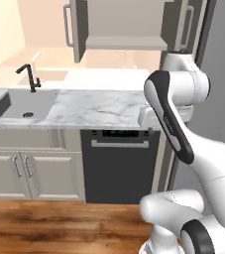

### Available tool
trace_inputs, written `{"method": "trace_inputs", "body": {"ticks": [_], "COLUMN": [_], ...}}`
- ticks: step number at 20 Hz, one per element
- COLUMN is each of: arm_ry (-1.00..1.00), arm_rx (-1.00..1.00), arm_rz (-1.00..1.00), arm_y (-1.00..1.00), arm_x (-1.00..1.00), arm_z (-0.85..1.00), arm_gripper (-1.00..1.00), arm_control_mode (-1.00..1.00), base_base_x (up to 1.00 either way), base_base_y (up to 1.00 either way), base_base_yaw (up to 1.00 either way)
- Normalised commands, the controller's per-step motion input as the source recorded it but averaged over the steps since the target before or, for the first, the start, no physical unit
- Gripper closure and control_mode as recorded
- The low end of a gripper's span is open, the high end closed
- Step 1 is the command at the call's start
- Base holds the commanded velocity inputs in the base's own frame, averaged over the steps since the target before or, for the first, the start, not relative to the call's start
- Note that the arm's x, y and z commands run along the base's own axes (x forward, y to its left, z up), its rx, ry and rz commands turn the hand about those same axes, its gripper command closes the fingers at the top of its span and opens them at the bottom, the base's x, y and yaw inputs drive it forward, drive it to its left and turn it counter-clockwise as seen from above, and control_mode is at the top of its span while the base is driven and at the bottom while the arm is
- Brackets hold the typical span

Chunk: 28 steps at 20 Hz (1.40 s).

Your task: Open the cabinet and move the ladle to the pot. Then close the cabinet.

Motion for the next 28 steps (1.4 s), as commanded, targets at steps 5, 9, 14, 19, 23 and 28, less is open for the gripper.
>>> {"method": "trace_inputs", "body": {"ticks": [5, 9, 14, 19, 23, 28], "arm_ry": [0.0, 0.0, 0.0, 0.0, 0.0, 0.0], "arm_rx": [0.0, 0.0, 0.0, 0.0, 0.0, 0.0], "arm_rz": [0.0, 0.0, 0.0, 0.0, 0.0, 0.0], "arm_y": [0.0, 0.0, 0.0, 0.0, 0.0, 0.0], "arm_x": [0.0, 0.0, 0.0, 0.0, 0.0, 0.0], "arm_z": [0.0, 0.0, 0.0, 0.0, 0.0, 0.0], "arm_gripper": [-1.0, -1.0, -1.0, -1.0, -1.0, -1.0], "arm_control_mode": [1.0, 1.0, 1.0, 1.0, 1.0, 1.0], "base_base_x": [0.85, 0.8, 0.68, 0.63, 0.66, 0.56], "base_base_y": [0.14, 0.25, 0.27, 0.19, 0.22, 0.4], "base_base_yaw": [-0.14, -0.24, -0.21, -0.18, -0.17, -0.12]}}
